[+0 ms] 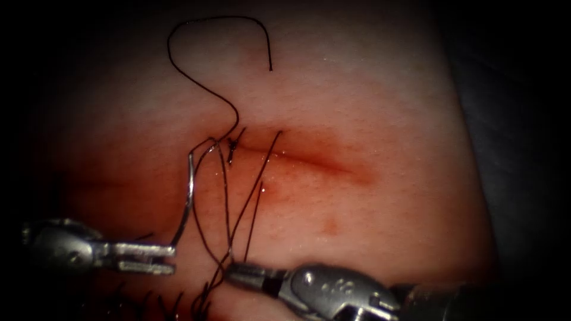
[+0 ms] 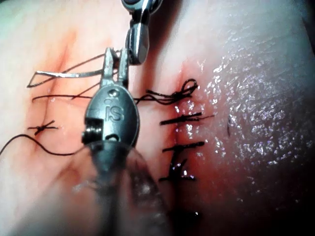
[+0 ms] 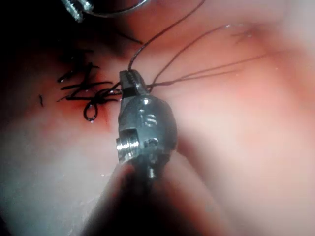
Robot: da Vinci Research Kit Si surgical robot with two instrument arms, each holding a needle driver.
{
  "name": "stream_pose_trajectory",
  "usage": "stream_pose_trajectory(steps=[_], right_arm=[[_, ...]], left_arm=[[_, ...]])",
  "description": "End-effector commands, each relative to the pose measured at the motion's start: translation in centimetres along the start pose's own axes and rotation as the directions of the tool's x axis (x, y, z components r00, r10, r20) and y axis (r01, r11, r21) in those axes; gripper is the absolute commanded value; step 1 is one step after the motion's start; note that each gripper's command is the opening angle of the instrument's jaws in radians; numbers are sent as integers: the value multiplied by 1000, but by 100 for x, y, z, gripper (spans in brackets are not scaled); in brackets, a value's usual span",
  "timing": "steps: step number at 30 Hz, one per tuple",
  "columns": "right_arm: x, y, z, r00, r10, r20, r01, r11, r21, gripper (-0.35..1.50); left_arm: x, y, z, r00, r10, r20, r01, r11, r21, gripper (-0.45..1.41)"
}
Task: Wound Closure
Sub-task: With the right hand pull the suture through the tissue until a tail remains.
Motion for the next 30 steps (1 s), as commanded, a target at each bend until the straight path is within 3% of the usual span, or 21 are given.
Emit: stream_pose_trajectory(steps=[1, 2, 3, 4, 7, 9, 14, 15, 28, 30], right_arm=[[-1, -2, 9, 997, -78, -26, 78, 997, 0, -35], [2, 1, 9, 992, -120, -47, 120, 993, -4, -35], [5, 5, 9, 986, -150, -68, 150, 989, -9, -21], [10, 12, 9, 981, -172, -88, 171, 985, -15, 39], [22, 34, 8, 963, -246, -106, 243, 969, -42, 120], [26, 48, 6, 949, -295, -110, 289, 955, -61, 133], [26, 81, 4, 933, -345, -102, 337, 937, -87, 133], [22, 92, 6, 928, -364, -83, 356, 930, -90, 121], [-5, 145, 50, 920, -392, -9, 389, 915, -106, 100], [-6, 148, 53, 919, -393, -10, 390, 914, -109, 81]], left_arm=[[-3, 2, 4, 1000, 0, 0, 0, 1000, -1, -45], [0, 2, 1, 1000, -1, 0, 1, 1000, -2, -45], [1, 2, -2, 1000, -2, -1, 2, 1000, -4, -45], [1, 0, -5, 1000, -4, -4, 4, 1000, -4, -45], [0, -8, -19, 1000, -14, -6, 14, 1000, 16, -45], [-3, -17, -32, 1000, -31, -3, 31, 999, 44, -45], [-12, -35, -58, 999, -42, 15, 40, 994, 100, -45], [-15, -40, -64, 999, -46, 24, 43, 992, 119, -45], [-23, -54, -78, 998, -62, 33, 56, 984, 171, -45], [-23, -53, -77, 998, -62, 33, 55, 984, 171, -45]])
